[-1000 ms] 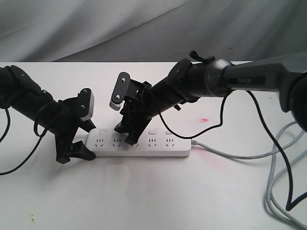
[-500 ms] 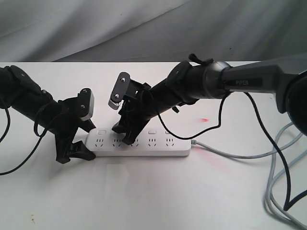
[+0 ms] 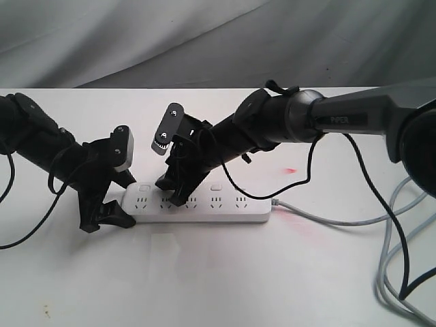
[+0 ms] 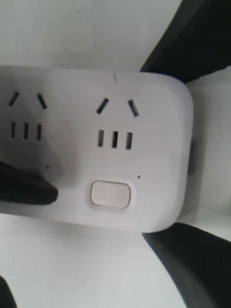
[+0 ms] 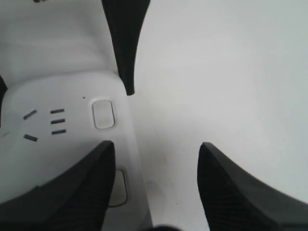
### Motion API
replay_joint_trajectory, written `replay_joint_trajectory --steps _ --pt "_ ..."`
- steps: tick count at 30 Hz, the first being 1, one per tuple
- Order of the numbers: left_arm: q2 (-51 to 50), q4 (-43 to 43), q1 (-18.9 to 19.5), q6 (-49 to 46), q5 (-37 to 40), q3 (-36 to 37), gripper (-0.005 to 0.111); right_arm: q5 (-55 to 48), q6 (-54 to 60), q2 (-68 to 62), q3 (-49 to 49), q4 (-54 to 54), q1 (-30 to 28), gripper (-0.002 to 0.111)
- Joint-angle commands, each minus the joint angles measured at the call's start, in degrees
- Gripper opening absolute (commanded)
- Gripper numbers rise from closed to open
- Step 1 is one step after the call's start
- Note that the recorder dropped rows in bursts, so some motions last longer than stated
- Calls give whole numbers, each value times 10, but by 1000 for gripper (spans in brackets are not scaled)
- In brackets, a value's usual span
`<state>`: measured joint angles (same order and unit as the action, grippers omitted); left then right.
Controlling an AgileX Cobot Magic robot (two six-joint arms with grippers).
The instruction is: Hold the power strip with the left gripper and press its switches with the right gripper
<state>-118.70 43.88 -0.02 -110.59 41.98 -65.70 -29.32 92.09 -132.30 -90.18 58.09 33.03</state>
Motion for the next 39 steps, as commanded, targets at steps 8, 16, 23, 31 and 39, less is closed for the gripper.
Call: replay_joint_trajectory --steps 8,16,23,31,39 --pt "-5 -12 -2 -9 -30 1 63 17 24 -20 40 -51 -5 50" --pt "-5 -12 -2 -9 -30 1 63 17 26 -21 40 -50 -18 50" --pt "-5 -12 -2 -9 -30 1 63 19 26 33 40 -31 -16 50" --pt "-5 -12 -2 -9 -30 1 63 15 26 87 40 -31 -19 50" --pt "-5 -12 -2 -9 -30 1 63 -22 15 90 41 -51 -38 50"
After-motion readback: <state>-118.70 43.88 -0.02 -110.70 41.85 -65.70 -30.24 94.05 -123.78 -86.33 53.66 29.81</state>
